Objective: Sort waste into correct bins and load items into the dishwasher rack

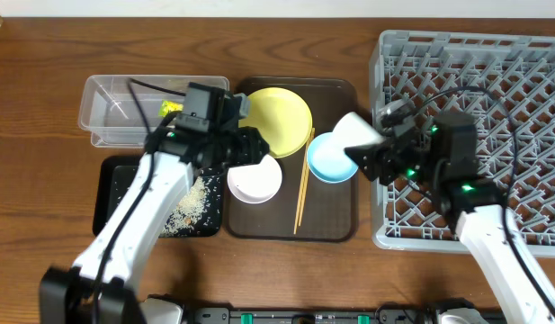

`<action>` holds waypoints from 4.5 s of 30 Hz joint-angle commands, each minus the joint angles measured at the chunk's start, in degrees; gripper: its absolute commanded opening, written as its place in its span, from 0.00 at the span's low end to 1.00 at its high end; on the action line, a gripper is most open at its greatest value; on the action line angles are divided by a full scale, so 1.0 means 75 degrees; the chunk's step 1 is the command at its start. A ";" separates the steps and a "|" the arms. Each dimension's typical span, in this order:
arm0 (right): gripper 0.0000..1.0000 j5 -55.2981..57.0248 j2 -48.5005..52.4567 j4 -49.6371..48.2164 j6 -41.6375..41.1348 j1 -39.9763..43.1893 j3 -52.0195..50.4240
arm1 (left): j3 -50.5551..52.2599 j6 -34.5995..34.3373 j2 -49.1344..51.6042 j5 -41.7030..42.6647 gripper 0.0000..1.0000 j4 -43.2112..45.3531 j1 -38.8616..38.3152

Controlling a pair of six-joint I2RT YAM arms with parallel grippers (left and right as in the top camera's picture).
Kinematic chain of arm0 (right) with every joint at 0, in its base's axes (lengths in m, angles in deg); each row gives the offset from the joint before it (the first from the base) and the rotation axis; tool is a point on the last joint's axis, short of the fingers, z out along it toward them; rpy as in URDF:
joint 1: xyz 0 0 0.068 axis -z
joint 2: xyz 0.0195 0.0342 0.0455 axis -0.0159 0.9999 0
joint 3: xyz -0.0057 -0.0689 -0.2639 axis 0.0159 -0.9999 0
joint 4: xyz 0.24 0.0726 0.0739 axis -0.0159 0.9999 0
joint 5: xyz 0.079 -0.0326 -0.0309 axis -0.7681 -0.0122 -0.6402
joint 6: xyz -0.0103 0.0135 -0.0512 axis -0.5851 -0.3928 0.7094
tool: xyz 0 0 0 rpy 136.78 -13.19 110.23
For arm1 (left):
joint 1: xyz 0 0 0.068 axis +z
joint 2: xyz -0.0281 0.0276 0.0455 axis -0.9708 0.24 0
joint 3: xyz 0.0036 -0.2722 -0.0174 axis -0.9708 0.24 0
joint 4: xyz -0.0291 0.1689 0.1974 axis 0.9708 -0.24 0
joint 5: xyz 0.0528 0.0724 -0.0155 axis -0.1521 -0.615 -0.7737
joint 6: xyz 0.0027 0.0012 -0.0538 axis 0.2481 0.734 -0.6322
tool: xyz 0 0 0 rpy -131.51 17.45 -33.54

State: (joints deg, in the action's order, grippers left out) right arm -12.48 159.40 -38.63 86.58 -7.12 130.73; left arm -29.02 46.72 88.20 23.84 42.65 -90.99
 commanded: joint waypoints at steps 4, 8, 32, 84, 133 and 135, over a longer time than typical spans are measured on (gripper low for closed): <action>0.01 0.2113 -0.0353 0.2226 -0.0146 0.0417 0.1320 | -0.0032 0.0300 -0.0603 -0.2148 0.43 -0.0510 0.0017; 0.01 0.2891 -0.0347 0.3931 -0.0152 0.0842 0.2259 | -0.0032 0.0300 -0.0758 -0.2891 0.43 -0.0746 0.0017; 0.07 0.4695 0.1871 0.7790 -0.1035 0.2777 0.3978 | -0.0032 0.0294 -0.0769 -0.3025 0.49 -0.0784 0.0017; 0.01 0.4264 0.2678 0.6930 -0.0857 0.2774 0.4628 | -0.0032 0.0294 -0.0769 -0.3025 0.56 -0.0784 0.0017; 0.29 0.3858 0.3692 0.6939 -0.0854 0.2760 0.4558 | -0.0032 0.0294 -0.0769 -0.3025 0.63 -0.0813 0.0017; 0.02 0.3858 0.3692 0.6939 -0.0851 0.2763 0.4558 | -0.0029 0.0294 -0.0769 -0.3025 0.63 -0.0810 0.0017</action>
State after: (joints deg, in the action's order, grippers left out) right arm 17.60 186.65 13.19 80.33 13.45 164.69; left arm -29.02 48.19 83.15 1.88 36.77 -90.99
